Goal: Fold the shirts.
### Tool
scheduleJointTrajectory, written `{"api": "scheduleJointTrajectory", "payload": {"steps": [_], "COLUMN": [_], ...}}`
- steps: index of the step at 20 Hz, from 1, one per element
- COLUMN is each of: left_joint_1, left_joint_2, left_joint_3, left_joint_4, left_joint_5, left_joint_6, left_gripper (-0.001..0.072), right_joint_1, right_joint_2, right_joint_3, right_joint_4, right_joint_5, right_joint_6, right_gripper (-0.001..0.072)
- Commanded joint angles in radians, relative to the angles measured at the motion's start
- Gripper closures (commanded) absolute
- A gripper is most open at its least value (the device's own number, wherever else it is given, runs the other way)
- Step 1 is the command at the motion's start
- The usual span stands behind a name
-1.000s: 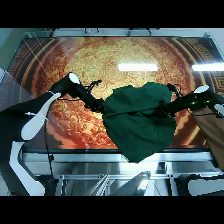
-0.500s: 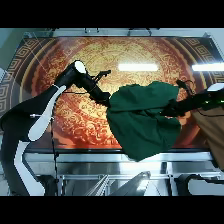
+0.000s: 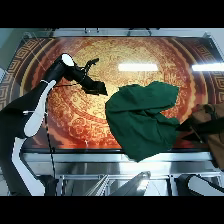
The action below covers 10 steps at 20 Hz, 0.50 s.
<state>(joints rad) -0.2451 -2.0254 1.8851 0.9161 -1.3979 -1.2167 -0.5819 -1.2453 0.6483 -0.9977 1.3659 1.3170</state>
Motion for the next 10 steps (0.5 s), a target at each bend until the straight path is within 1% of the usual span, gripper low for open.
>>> {"api": "scheduleJointTrajectory", "payload": {"steps": [1,3,4,5,7,8,9,10], "left_joint_1": [-0.008,-0.035,-0.048,-0.061,-0.08,-0.082,-0.083,-0.083], "left_joint_2": [-0.056,-0.096,-0.113,-0.129,-0.153,-0.158,-0.158,-0.158], "left_joint_3": [0.066,0.08,0.082,0.082,0.082,0.082,0.082,0.082], "left_joint_4": [-0.003,-0.007,-0.034,-0.084,-0.156,-0.168,-0.176,-0.191], "left_joint_5": [0.03,0.027,0.03,0.029,0.025,0.019,0.009,0.001], "left_joint_6": [-0.008,-0.008,-0.008,-0.008,-0.008,-0.008,-0.006,-0.003], "left_gripper": [-0.0011,-0.001,-0.0009,0.0007,0.0012,0.021,0.064,0.0699], "right_joint_1": [-0.002,0.038,0.065,0.092,0.146,0.169,0.187,0.196], "right_joint_2": [0.006,-0.02,-0.041,-0.06,-0.1,-0.12,-0.136,-0.15], "right_joint_3": [-0.134,-0.152,-0.152,-0.152,-0.152,-0.152,-0.152,-0.152], "right_joint_4": [0.058,0.129,0.165,0.209,0.32,0.376,0.429,0.505], "right_joint_5": [-0.159,-0.196,-0.211,-0.225,-0.24,-0.24,-0.24,-0.233], "right_joint_6": [-0.011,-0.064,-0.085,-0.106,-0.117,-0.117,-0.116,-0.118], "right_gripper": [0.0091,0.0091,0.0091,0.0092,0.0093,0.0133,0.0336,0.0641]}}
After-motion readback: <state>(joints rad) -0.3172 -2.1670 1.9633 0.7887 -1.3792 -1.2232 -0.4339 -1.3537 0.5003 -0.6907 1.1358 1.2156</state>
